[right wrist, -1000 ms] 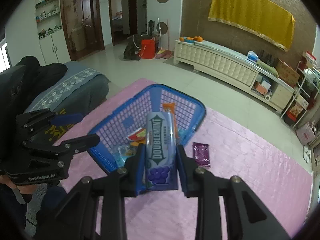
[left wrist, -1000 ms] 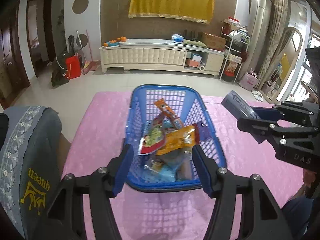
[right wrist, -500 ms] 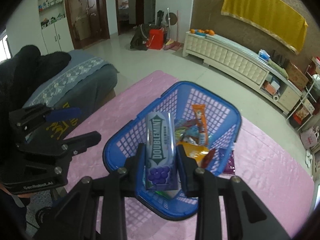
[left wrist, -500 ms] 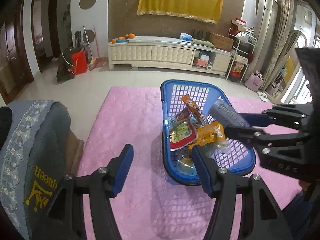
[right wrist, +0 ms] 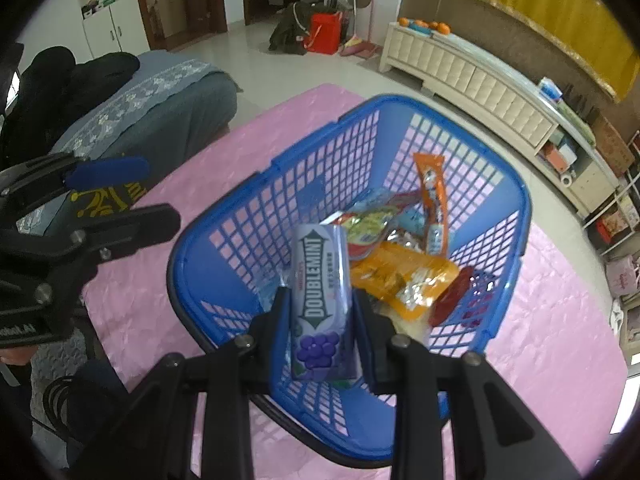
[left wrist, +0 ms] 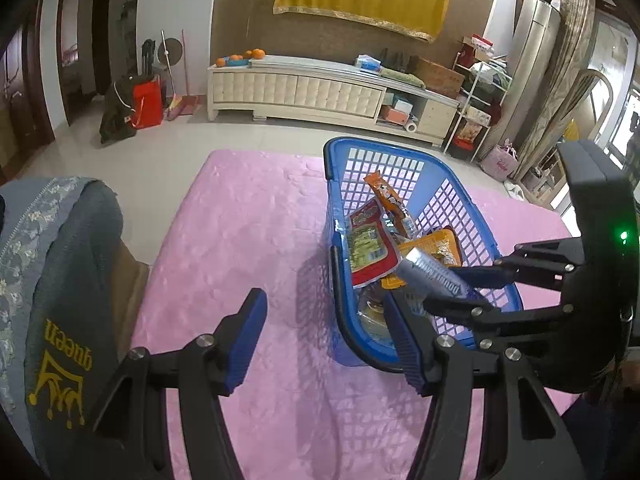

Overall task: Organize snacks
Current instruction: 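Lower the Doublemint roll into the basket and open the right tool, then move the right tool to the purple packet on the mat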

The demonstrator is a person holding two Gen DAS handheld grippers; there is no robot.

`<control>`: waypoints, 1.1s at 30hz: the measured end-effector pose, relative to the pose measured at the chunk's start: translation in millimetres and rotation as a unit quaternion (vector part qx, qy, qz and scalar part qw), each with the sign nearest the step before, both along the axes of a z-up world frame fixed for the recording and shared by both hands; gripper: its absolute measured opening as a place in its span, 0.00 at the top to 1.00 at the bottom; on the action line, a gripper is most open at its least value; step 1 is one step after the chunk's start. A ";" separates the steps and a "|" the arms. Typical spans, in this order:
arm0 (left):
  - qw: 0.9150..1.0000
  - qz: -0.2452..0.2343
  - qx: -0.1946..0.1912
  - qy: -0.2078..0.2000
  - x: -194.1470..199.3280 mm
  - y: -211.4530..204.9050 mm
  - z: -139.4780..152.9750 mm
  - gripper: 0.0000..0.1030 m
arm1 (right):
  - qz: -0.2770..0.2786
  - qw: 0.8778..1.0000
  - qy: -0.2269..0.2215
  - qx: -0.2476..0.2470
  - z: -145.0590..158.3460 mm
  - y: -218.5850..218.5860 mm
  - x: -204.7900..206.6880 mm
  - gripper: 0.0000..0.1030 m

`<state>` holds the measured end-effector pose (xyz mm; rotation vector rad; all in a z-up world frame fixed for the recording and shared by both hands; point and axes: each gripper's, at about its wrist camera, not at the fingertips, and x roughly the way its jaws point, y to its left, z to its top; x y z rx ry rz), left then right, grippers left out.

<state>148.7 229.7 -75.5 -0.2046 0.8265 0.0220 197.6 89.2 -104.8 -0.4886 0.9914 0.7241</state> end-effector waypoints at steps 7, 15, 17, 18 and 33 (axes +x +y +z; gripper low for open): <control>1.000 0.003 -0.001 0.007 -2.6 3.7 -2.0 0.43 | 0.010 1.000 0.021 -0.006 -7.3 5.3 -2.0 0.66; 1.000 0.006 0.005 -0.007 -12.8 1.0 6.9 0.43 | -0.009 1.000 0.023 -0.001 -3.6 -2.8 -1.5 0.66; 1.000 0.008 0.013 -0.009 -14.0 -1.9 9.2 0.43 | -0.019 0.999 0.024 0.009 3.1 -8.8 -0.7 0.65; 1.000 0.009 0.016 -0.011 -15.2 -5.1 11.5 0.43 | -0.023 0.999 0.023 0.015 7.4 -12.2 -1.6 0.65; 0.996 -0.047 0.054 -0.052 -8.2 -49.3 49.3 0.43 | -0.072 0.991 -0.056 0.094 73.9 -74.4 -14.7 0.45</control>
